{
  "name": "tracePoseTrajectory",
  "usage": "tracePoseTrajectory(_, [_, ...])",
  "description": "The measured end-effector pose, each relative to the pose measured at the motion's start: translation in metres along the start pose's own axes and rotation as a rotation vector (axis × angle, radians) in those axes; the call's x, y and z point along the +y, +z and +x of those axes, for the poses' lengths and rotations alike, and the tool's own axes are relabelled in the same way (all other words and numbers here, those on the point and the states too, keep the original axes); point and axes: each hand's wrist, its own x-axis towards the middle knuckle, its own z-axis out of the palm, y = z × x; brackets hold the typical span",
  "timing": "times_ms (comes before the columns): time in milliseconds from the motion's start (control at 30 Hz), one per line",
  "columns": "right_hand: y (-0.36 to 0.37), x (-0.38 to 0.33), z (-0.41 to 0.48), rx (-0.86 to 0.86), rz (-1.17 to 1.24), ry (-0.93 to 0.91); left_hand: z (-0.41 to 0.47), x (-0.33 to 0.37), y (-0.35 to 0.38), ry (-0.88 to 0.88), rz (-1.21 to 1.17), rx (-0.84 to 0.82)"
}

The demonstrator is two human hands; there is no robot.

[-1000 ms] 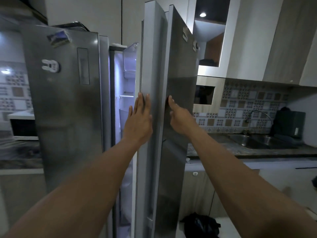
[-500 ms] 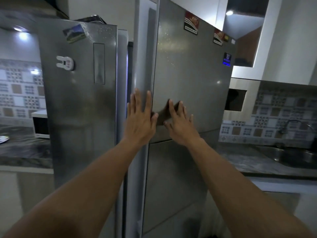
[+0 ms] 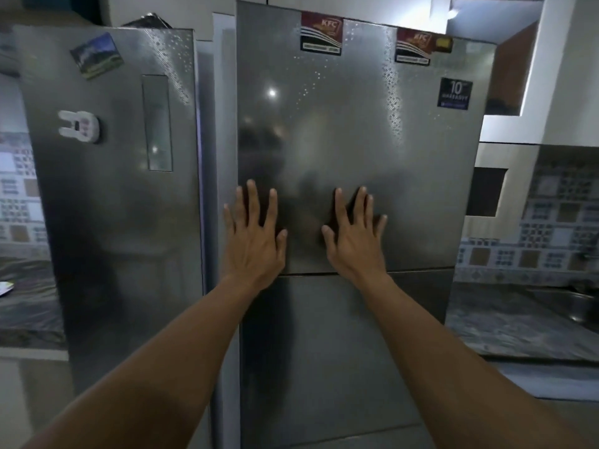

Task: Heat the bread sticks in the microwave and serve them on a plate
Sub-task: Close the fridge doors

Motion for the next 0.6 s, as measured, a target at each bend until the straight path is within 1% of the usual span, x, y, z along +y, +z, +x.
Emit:
tracePoseTrajectory(100, [0.012,0.012,0.016,-0.015,-0.038,-0.031,0.013,-0.004,0.025,0.019,-0.003,-0.035])
tracePoseTrajectory(233, [0.027,0.018,0.035,0.005,-0.074,0.011,0.032,-0.011,0.055,0.0,-0.03,-0.07])
tracePoseTrajectory(500, [0.058,0.022,0.045,0.146,-0.143,0.051,0.044,-0.022,0.095,0.045,-0.011,0.091])
tracePoseTrajectory(600, [0.059,0.021,0.046,0.145,-0.161,0.06,0.045,-0.022,0.098,0.042,-0.011,0.111])
